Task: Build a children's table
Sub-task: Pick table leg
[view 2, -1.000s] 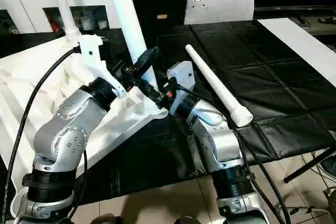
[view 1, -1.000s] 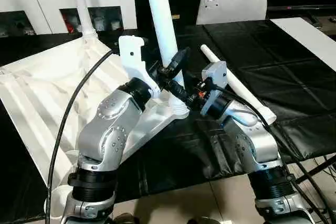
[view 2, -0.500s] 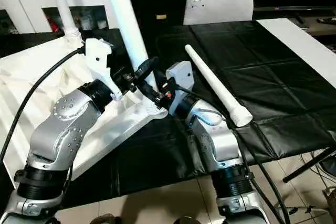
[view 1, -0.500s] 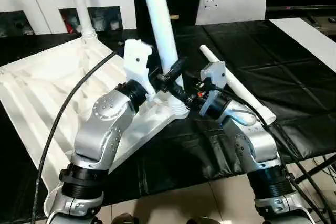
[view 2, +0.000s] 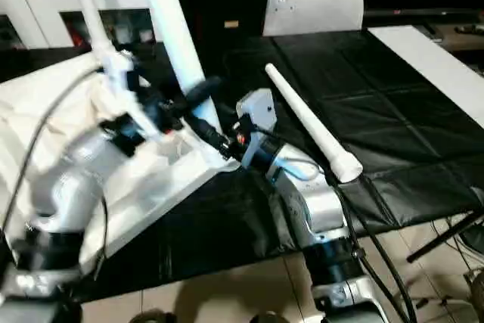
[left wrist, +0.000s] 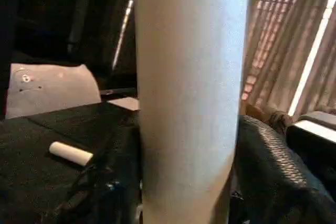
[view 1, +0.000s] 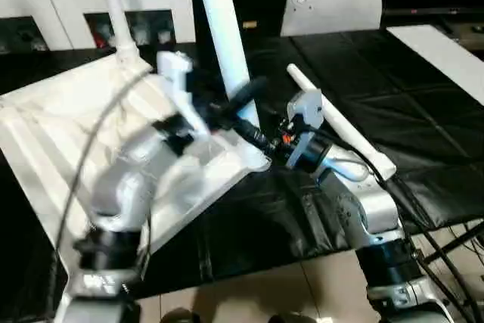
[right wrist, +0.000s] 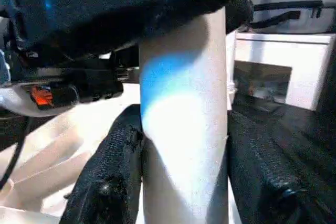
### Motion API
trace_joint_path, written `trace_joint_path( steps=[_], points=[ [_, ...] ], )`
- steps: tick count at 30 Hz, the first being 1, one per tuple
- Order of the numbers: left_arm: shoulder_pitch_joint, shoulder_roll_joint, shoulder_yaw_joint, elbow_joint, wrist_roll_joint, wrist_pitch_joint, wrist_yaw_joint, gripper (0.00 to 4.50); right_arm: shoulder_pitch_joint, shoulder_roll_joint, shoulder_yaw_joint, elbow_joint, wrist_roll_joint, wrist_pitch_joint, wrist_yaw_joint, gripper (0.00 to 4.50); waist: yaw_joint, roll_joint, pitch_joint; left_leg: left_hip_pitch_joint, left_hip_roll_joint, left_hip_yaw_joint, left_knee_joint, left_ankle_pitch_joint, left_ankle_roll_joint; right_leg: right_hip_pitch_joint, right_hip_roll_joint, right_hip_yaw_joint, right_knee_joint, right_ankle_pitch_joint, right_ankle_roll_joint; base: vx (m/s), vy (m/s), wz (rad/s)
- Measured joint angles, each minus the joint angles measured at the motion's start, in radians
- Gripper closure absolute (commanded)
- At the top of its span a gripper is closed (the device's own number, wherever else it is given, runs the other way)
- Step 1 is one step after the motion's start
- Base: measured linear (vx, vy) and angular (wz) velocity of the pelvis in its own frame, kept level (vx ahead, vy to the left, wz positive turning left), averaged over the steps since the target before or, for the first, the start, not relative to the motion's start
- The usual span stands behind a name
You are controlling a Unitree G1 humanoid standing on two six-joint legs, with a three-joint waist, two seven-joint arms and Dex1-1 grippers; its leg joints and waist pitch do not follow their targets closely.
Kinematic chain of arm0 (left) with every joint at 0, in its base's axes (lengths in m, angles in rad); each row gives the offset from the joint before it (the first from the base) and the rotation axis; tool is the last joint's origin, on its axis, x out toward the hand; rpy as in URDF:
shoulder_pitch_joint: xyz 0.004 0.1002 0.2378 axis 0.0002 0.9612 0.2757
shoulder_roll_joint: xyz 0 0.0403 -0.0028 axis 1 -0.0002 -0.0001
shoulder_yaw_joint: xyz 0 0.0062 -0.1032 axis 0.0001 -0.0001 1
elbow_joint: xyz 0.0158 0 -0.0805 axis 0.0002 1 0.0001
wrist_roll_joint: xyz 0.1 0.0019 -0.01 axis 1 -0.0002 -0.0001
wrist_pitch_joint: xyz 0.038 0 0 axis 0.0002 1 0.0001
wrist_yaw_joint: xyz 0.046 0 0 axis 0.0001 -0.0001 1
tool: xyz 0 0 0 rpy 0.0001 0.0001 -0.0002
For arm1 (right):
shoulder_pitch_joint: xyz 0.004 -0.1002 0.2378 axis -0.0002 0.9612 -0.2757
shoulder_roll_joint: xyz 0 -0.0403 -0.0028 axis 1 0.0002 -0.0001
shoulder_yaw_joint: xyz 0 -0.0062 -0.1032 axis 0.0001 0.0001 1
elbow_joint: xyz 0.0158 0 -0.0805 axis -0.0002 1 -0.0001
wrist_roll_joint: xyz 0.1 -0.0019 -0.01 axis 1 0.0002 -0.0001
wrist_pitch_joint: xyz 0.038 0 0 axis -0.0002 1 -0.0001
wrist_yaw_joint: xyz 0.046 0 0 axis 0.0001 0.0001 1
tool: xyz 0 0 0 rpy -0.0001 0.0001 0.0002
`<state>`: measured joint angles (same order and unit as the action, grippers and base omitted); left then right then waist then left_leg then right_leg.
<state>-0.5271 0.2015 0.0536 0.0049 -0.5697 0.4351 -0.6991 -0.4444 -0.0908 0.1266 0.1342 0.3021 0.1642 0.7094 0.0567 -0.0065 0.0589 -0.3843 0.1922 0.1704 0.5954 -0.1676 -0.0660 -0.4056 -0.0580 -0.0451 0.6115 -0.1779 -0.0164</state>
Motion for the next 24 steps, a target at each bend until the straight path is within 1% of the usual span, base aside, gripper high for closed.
trace_joint_path(
  steps=[1, 2, 3, 9, 14, 15, 16, 17, 18, 20, 22, 24],
  points=[
    [-0.004, 0.008, -0.001, 0.008, -0.004, 0.0, -0.011, 2.48, 0.0, 0.0, 0.0, 0.0, 0.0, 0.0, 0.0, 2.65, 0.0, 0.0, 0.0, 0.0, 0.0, 0.0, 0.0, 0.0, 0.0, 0.0, 0.0, 0.0, 0.0, 0.0, 0.0, 0.0, 0.0, 0.0],
    [-0.01, 0.014, -0.002, 0.016, -0.004, 0.001, -0.022, 2.48, 0.0, 0.0, 0.0, 0.0, 0.0, 0.0, 0.001, 2.65, 0.0, 0.0, 0.0, 0.0, 0.0, 0.0, 0.0, 0.0, 0.0, 0.0, 0.0, 0.0, 0.0, 0.0, 0.0, 0.0, 0.0, 0.0],
    [-0.015, 0.021, -0.003, 0.02, -0.004, 0.001, -0.033, 2.59, 0.0, 0.0, 0.0, 0.0, 0.0, 0.0, 0.002, 2.65, 0.0, 0.0, 0.0, 0.0, 0.0, 0.0, 0.0, 0.0, 0.0, 0.0, 0.0, 0.0, 0.0, 0.0, 0.0, 0.0, 0.0, 0.0],
    [-0.021, 0.021, -0.002, 0.035, -0.006, -0.001, -0.046, 2.65, 0.001, 0.0, 0.0, -0.001, 0.0, -0.001, 0.0, 2.65, -0.001, 0.0, 0.0, 0.001, 0.0, 0.0, 0.0, 0.0, 0.0, 0.0, 0.0, 0.0, 0.001, 0.0, 0.0, 0.0, 0.0, 0.0],
    [-0.032, 0.003, 0.004, 0.056, -0.006, 0.001, -0.031, 2.66, 0.001, -0.006, -0.002, -0.003, 0.002, 0.005, -0.01, 2.65, 0.0, 0.0, 0.0, 0.001, 0.0, 0.0, 0.0, 0.0, 0.0, 0.0, 0.0, 0.0, 0.001, 0.0, -0.001, 0.0, 0.0, 0.0],
    [-0.034, 0.0, 0.004, 0.061, -0.006, 0.005, -0.019, 2.66, 0.001, -0.006, -0.005, -0.008, 0.011, 0.029, -0.013, 2.3, 0.0, 0.0, 0.0, 0.001, 0.0, 0.0, 0.001, 0.0, 0.0, 0.0, 0.0, 0.0, 0.001, 0.0, -0.001, 0.0, 0.0, 0.0],
    [-0.035, -0.004, 0.004, 0.063, -0.005, 0.008, -0.012, 2.66, 0.001, -0.006, -0.009, -0.011, 0.018, 0.044, -0.013, 2.09, 0.0, 0.0, 0.0, 0.001, 0.0, 0.0, 0.001, 0.0, 0.0, 0.0, 0.0, 0.0, 0.001, 0.0, -0.001, 0.0, 0.0, 0.0],
    [-0.041, -0.005, 0.002, 0.071, -0.004, 0.014, -0.006, 2.66, 0.001, -0.006, -0.013, -0.011, 0.024, 0.059, -0.013, 2.09, 0.0, 0.0, 0.0, 0.001, 0.0, 0.0, 0.001, 0.0, 0.0, 0.0, 0.0, 0.0, 0.001, 0.0, -0.001, 0.0, 0.0, 0.0],
    [-0.054, -0.005, -0.001, 0.084, -0.003, 0.023, 0.002, 2.66, 0.001, -0.004, -0.022, -0.011, 0.037, 0.077, -0.015, 1.92, 0.001, 0.0, 0.0, 0.001, 0.0, 0.0, 0.001, 0.0, 0.0, 0.0, 0.0, 0.0, 0.001, 0.0, -0.001, 0.0, 0.0, 0.0],
    [-0.072, 0.004, 0.0, 0.095, 0.004, 0.026, 0.017, 2.66, -0.001, -0.007, -0.033, -0.016, 0.064, 0.108, -0.009, 1.85, 0.001, 0.0, 0.0, 0.001, 0.0, 0.0, 0.001, 0.0, 0.0, 0.0, 0.0, 0.0, 0.001, 0.001, -0.001, 0.0, 0.0, 0.0],
    [-0.092, 0.04, 0.02, 0.107, 0.013, 0.027, 0.028, 2.66, -0.001, -0.032, -0.041, -0.034, 0.108, 0.158, 0.028, 1.62, -0.002, 0.0, 0.0, 0.001, 0.0, 0.0, 0.001, 0.0, 0.0, 0.0, 0.0, 0.0, 0.002, 0.001, -0.001, 0.0, 0.0, 0.0],
    [-0.106, 0.062, 0.039, 0.117, 0.016, 0.027, 0.022, 2.66, -0.001, -0.059, -0.046, -0.064, 0.155, 0.205, 0.068, 1.46, -0.001, 0.0, 0.0, 0.001, 0.0, 0.0, 0.001, 0.0, 0.0, 0.0, 0.0, 0.0, 0.001, 0.001, 0.0, 0.0, 0.0, 0.0]
  ],
)
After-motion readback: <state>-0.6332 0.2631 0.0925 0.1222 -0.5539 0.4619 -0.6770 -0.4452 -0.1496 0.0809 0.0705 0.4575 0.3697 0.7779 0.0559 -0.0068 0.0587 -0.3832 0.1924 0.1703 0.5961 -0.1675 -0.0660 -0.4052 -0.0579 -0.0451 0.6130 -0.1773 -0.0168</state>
